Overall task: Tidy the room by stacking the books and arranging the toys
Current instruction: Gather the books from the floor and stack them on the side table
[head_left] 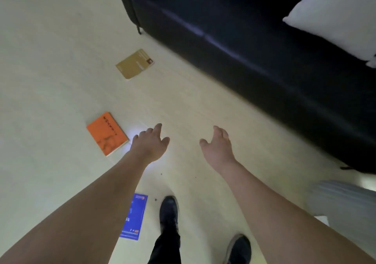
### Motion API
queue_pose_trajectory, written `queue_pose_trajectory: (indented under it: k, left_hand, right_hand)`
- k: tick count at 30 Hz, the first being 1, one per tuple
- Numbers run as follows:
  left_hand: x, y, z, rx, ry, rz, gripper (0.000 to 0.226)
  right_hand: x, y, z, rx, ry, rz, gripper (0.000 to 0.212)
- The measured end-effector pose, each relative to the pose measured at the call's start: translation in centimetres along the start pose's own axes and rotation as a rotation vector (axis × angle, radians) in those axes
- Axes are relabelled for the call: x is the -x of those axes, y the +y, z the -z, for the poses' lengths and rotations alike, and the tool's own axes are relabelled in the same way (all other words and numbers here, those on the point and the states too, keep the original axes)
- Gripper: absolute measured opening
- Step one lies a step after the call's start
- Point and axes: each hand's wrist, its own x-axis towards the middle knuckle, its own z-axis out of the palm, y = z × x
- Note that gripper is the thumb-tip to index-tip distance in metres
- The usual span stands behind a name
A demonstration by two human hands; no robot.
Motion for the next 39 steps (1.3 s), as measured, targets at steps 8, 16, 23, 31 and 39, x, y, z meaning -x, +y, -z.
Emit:
queue_pose_trajectory:
  k: [8,16,23,31,39]
  left_hand:
    - [-5.4,-17.4,0.5,0.212,0.018,0.199,0.066]
    - [-14.2,-29.1,-5.7,0.392,-0.033,0.355,0.074]
    - [-25.5,-36.7,-13.8,0.708,-0.008,0.443,0.072]
    - [-28.7,-42.2,-27.9,0.443,-0.259,0.352,0.074]
    - [-24.9,-42.1,-37.6,0.230,-0.204,0.237,0.095]
  right_hand:
    - [-5.8,-12.5,-11.7,0.093,-0.203,0.074,0.068]
    - [-16.1,-17.0,-25.1,0.055,-0.347,0.039,0.066]
    - [-27.2,-16.9,-39.3,0.106,-0.462,0.066,0.064]
    - [-34.5,-13.0,-51.6,0.123,-0.486,0.040,0.066]
    - [-33.5,-13.8,-60.1,0.245,-0.383,0.017,0.073]
